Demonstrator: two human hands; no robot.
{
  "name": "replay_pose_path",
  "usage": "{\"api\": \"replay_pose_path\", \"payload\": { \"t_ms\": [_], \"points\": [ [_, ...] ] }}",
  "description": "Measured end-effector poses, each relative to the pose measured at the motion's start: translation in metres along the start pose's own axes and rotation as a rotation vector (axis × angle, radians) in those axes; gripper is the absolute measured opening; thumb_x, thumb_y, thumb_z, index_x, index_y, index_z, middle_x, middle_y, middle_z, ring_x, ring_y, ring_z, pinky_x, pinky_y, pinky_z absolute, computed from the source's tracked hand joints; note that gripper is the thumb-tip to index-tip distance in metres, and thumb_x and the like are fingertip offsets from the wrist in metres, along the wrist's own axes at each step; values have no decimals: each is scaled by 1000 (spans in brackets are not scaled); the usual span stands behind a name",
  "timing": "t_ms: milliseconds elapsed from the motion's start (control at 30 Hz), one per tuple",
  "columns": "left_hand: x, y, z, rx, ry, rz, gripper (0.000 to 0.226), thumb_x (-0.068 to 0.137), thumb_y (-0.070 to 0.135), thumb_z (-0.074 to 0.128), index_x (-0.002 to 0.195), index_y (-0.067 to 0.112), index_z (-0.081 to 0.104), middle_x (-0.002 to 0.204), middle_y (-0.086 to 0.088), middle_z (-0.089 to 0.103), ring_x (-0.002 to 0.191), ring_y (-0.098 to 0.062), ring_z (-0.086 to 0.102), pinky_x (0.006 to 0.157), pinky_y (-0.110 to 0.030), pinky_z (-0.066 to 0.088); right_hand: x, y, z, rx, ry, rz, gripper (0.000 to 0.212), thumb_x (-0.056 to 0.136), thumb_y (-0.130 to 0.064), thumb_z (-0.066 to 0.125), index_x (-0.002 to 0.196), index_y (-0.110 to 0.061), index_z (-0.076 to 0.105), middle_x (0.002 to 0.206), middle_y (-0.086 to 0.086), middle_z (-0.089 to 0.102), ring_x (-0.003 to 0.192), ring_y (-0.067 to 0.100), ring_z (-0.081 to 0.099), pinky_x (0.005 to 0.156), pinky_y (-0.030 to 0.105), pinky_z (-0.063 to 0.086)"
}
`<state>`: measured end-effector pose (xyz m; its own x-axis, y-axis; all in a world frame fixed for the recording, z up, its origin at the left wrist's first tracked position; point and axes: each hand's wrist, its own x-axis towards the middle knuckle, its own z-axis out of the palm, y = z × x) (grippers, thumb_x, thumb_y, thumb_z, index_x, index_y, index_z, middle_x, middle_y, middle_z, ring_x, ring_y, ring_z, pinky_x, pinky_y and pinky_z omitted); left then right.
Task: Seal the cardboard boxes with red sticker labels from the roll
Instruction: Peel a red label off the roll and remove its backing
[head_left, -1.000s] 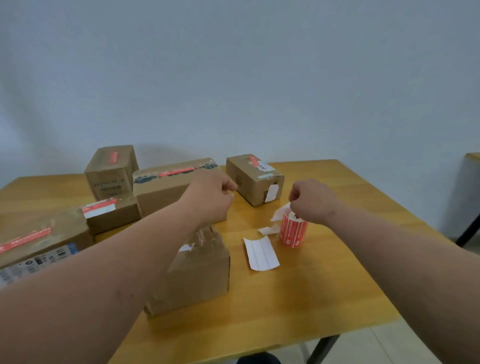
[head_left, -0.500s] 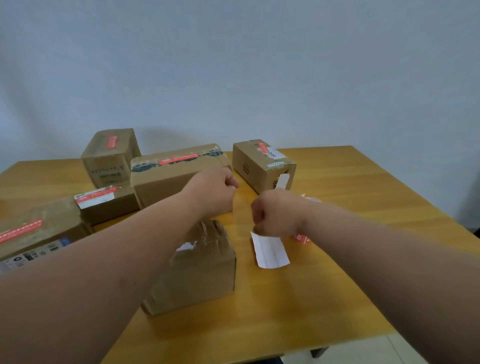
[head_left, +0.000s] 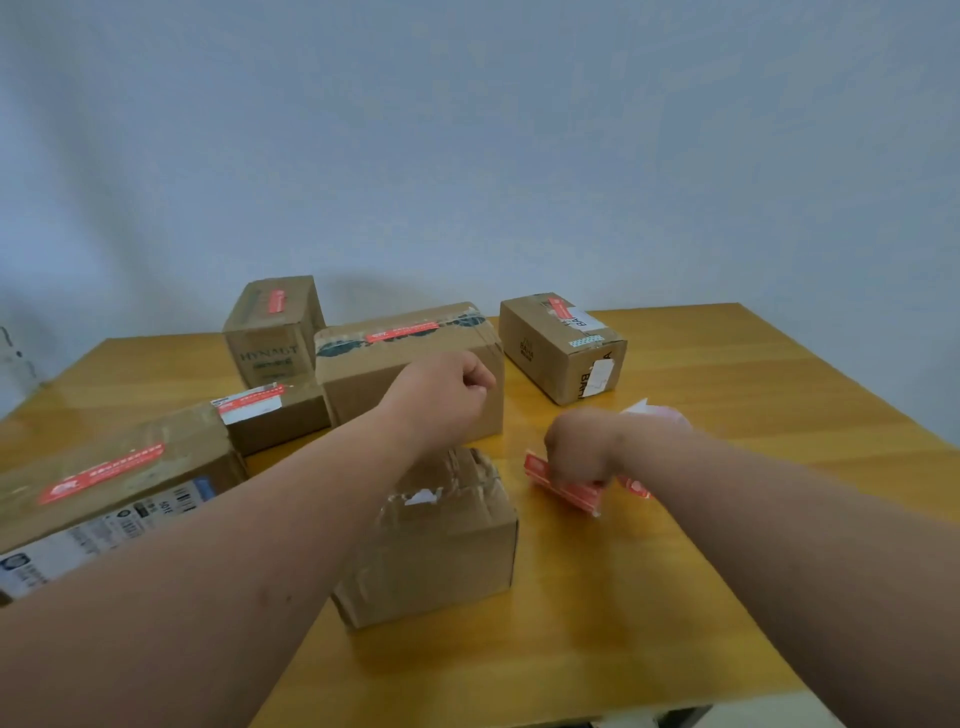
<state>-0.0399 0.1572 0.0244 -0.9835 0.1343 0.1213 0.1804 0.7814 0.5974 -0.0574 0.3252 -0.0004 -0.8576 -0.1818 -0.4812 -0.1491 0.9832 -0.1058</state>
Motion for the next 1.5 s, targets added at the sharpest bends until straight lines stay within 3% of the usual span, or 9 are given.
{"api": "replay_pose_path", "payload": {
  "t_ms": [133,233,400,500,633,733,933,1100,1500],
  "points": [
    [-1,-2,-8,-197,-2,-62,29,97,14,53,124,17,62,115,3,62,106,-14,57,89,-24,44,-20,13,-31,661,51,-152,5,90,-8,63,87,-13,64,92,15,70,79,23,65,75,35,54],
    [-6,-4,-16,-358,-81,-128,33,96,23,56,129,21,59,121,1,62,109,-16,57,99,-36,46,-31,16,-45,885,-11,-269,7,89,-10,66,89,-13,60,91,11,68,84,21,61,79,34,47],
    [-17,-7,-28,-705,-178,-214,10,96,20,60,88,14,64,86,-2,74,75,-9,67,64,-21,49,-38,6,-48,1022,-51,-352,5,89,-13,65,88,-16,60,86,3,69,80,16,61,76,29,46],
    [-21,-14,-34,-715,-149,-207,13,93,18,64,82,14,61,82,-5,73,69,-10,65,63,-21,50,-39,-2,-46,973,-43,-324,8,89,-13,66,83,-18,63,86,2,71,75,12,65,75,29,46],
    [-22,-21,-42,-627,-144,-179,11,91,15,67,83,10,61,80,-7,74,68,-12,66,64,-22,52,-41,-16,-49,1000,121,-338,27,87,-14,67,113,-16,64,102,4,71,89,15,63,76,30,44],
    [-23,-21,-46,-570,-145,-147,12,90,16,68,82,9,62,78,-5,75,64,-8,66,58,-17,50,-43,-28,-54,913,210,-392,27,86,-20,70,112,-18,66,98,0,73,92,13,63,77,27,45],
    [-28,-18,-55,-536,-189,-121,11,92,18,66,93,7,65,88,-10,76,71,-12,68,65,-23,51,-51,-38,-62,654,267,-383,8,88,-16,70,82,-13,65,75,-4,67,43,-9,54,39,5,34],
    [-25,-11,-58,-463,-214,-96,17,98,22,57,86,10,59,73,-4,70,66,-16,55,61,-24,46,-54,-47,-66,499,302,-383,7,87,-25,71,83,-21,67,88,-5,71,77,3,60,63,20,39],
    [-19,-10,-58,-333,-263,-115,20,99,27,53,84,15,58,89,-7,73,88,-19,70,81,-36,59,-52,-50,-68,348,312,-410,9,84,-31,73,78,-25,69,89,-8,71,92,14,65,83,34,50]
  ]
}}
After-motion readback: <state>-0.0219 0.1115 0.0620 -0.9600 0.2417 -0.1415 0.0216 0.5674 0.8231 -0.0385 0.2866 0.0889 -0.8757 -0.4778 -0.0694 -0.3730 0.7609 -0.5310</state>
